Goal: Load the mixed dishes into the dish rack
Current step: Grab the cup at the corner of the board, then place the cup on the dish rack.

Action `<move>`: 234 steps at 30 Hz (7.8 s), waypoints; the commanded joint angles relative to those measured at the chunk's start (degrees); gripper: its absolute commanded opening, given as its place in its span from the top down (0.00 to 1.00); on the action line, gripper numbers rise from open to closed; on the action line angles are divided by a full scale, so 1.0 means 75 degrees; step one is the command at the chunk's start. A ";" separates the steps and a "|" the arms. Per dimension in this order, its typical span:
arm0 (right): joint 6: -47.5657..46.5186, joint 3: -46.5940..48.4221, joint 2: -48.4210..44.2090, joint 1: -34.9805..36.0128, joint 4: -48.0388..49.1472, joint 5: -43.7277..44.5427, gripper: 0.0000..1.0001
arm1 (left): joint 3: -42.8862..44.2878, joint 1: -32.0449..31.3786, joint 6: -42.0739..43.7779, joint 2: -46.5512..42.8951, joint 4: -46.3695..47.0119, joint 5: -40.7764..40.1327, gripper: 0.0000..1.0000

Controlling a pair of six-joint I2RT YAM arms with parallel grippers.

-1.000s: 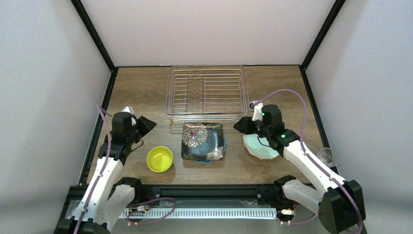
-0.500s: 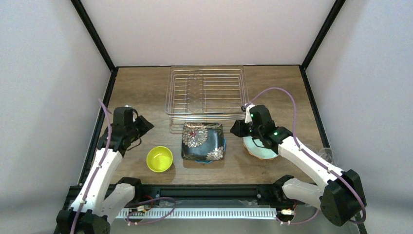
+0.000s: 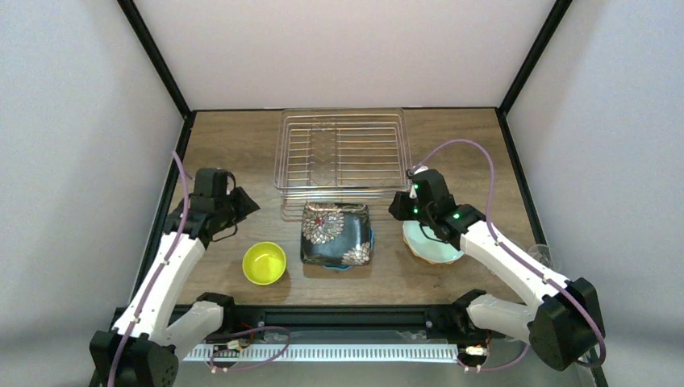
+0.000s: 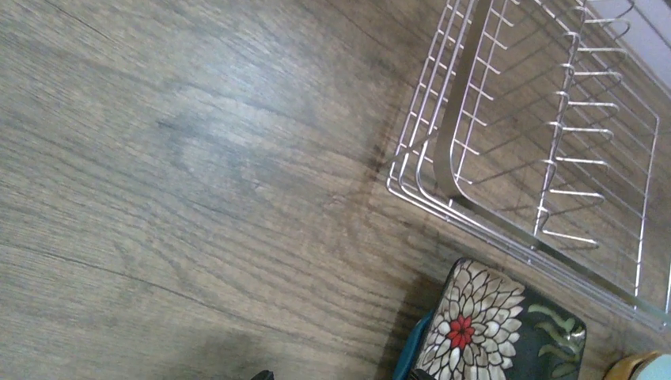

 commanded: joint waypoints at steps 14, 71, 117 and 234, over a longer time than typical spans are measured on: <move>0.1454 0.0784 0.0159 0.0038 -0.1581 0.2721 0.01 | 0.0367 -0.0589 0.0113 0.0760 -0.0093 -0.0086 0.00; 0.6357 0.2919 0.1613 -0.3744 -0.7142 0.5338 0.01 | 0.0327 -0.3646 -0.0055 0.2042 0.2031 0.1284 0.00; 0.4462 0.0405 0.1363 -0.5783 -0.4204 0.3815 0.07 | 0.0992 -0.3913 -0.0105 0.2114 0.1120 0.0620 0.00; 1.0371 0.4273 0.7291 -0.0609 1.1405 -0.6689 0.99 | 0.0047 -0.0967 -0.3045 0.1065 0.4310 0.0679 0.00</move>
